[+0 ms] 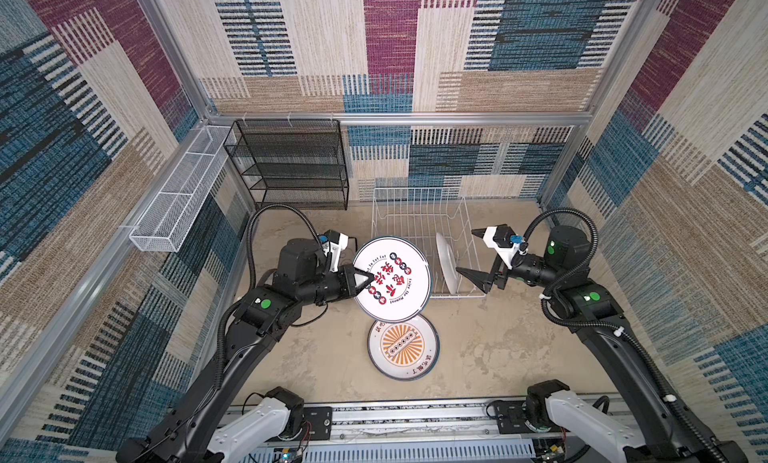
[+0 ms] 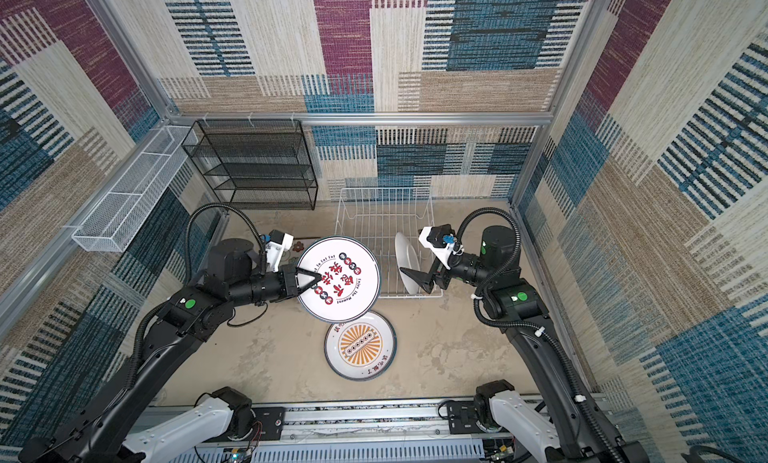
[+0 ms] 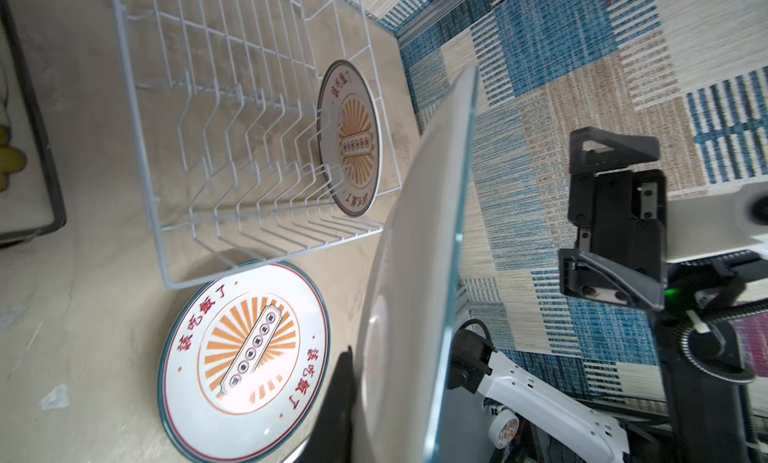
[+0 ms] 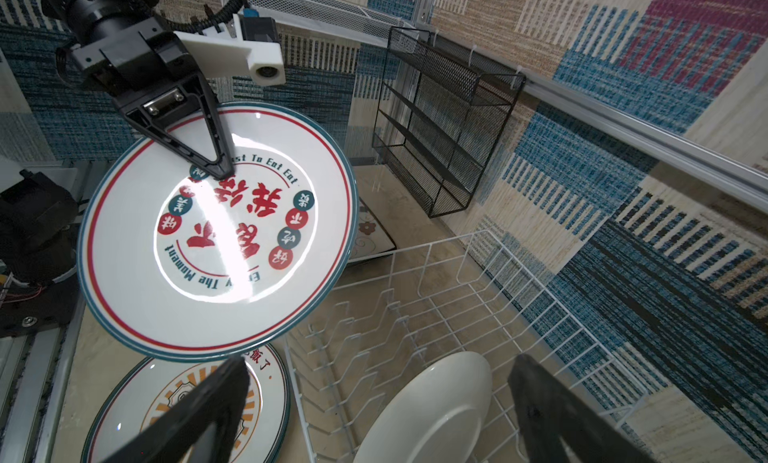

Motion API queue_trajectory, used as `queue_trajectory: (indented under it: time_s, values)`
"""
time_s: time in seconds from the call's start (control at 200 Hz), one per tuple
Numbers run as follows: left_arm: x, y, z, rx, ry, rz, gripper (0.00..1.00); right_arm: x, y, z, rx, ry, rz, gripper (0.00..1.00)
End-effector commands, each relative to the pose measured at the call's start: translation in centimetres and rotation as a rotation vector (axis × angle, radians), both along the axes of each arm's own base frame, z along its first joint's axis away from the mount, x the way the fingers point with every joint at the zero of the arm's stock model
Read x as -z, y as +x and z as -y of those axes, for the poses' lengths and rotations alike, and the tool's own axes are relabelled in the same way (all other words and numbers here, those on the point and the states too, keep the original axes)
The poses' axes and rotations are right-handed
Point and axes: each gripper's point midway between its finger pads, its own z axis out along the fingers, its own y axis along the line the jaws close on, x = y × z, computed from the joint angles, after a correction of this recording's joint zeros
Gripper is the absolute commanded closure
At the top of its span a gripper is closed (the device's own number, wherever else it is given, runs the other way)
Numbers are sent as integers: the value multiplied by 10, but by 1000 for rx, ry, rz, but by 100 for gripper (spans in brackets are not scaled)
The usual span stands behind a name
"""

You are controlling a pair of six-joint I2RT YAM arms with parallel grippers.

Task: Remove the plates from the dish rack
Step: 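Carry the plate toward the floor nearer the robot while the right gripper withdraws, then lower the red-lettered plate onto the sunburst plate with the left gripper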

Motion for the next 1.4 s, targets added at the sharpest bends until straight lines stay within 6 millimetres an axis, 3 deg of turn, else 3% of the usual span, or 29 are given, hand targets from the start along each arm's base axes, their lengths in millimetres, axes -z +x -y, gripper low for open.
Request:
queue_trajectory:
  time_s: [0.0, 0.556, 0.967, 1.392]
  values:
    - [14, -10, -6, -1, 25, -24, 100, 10, -11, -6, -63, -41, -1, 0]
    - [87, -62, -18, 70, 65, -202, 100, 59, -23, -35, -118, -171, -99, 0]
    - [127, -57, -8, 58, 4, -275, 100, 82, -17, -37, -95, -238, -152, 0]
    - [156, -45, 0, 42, -19, -329, 100, 98, -11, -35, -72, -283, -182, 0]
